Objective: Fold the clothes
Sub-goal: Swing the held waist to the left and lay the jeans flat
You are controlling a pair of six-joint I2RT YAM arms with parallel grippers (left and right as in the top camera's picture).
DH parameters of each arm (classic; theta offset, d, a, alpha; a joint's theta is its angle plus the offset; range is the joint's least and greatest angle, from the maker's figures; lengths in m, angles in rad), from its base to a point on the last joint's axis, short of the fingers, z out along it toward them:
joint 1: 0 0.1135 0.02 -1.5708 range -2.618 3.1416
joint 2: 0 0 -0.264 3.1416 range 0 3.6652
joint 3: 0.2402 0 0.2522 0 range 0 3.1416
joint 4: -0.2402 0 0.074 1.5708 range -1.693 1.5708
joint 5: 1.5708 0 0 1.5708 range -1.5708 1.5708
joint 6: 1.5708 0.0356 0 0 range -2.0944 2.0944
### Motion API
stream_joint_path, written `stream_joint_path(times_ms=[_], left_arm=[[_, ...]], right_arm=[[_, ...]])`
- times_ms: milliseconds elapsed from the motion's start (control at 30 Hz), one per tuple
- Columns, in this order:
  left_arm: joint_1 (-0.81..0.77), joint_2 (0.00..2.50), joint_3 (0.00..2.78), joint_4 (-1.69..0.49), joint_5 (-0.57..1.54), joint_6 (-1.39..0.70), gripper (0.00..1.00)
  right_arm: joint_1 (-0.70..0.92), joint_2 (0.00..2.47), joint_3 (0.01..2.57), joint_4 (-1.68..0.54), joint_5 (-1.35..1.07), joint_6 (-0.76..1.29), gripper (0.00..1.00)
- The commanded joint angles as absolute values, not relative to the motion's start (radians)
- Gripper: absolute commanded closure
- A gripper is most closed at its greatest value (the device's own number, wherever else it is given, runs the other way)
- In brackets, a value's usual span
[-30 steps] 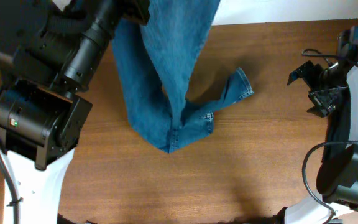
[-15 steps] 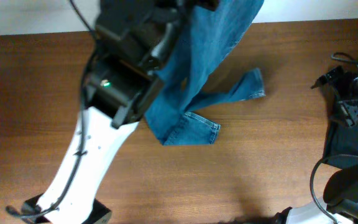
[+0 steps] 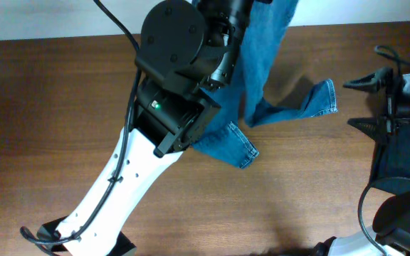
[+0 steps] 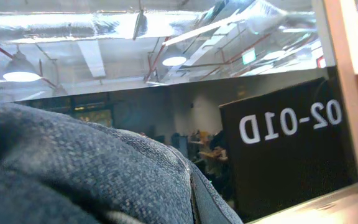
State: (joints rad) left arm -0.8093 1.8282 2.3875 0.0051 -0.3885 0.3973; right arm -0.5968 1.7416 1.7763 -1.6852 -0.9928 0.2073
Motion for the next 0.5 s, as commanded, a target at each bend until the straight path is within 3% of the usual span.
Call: stream_joint_path(times_ms=[0,233,467], left_arm=[[-0.803,1.815,2.426,0.075,-0.435,0.513,0.99],[-0.769,1.858,2.426,0.118,-0.467,0.547,0.99],[-0.787,1.946,2.426,0.25,-0.464,0.521,0.99]], right_arm=[[-0.582,1.707,1.767,-1.699,-1.257,0.135,0.01],[-0.454,1.707,1.765,-1.636,-1.306,0.139,0.01],[-0.492,1.707,1.765,-1.63,-1.282,0.138,0.01]])
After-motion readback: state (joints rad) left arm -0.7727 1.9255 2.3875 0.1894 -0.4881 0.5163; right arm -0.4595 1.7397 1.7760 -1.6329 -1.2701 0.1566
